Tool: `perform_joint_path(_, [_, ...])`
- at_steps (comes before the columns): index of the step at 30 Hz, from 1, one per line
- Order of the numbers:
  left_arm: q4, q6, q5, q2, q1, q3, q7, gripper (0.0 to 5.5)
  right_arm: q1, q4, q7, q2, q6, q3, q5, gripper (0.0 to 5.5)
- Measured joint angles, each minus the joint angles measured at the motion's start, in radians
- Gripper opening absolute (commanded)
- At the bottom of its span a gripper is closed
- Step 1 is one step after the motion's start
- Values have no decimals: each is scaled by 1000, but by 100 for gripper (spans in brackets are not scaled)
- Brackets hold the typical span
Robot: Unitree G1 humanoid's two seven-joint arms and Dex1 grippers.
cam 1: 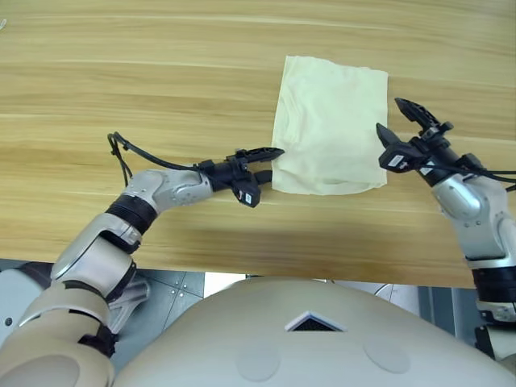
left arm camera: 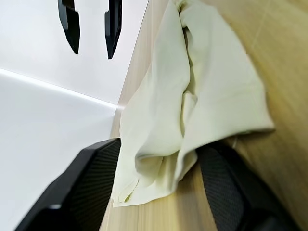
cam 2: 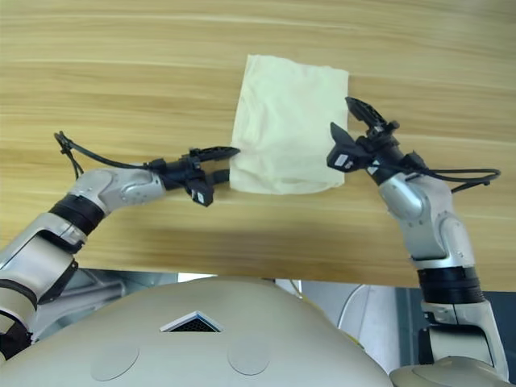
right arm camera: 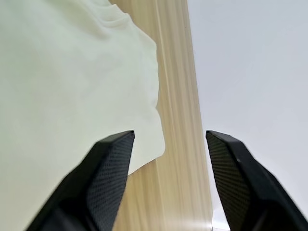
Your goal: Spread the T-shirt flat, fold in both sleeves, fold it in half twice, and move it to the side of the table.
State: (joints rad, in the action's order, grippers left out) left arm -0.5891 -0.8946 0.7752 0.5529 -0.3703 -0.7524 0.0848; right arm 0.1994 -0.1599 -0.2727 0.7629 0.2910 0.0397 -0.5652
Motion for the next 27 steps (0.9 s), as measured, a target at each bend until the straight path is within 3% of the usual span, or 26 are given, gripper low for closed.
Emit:
perform_joint_path(7, [22,11,-6,11,22,15,-4,293,143,-25,-76,55,36,-17,26,275])
perform_joint_path(18, [53,43,-18,16,43,18,-8,293,144,194,17,124,153,-40,-24,275])
perform_joint_path(27, [54,46,-19,16,45,18,-8,293,188,200,-16,194,240,-85,29,275])
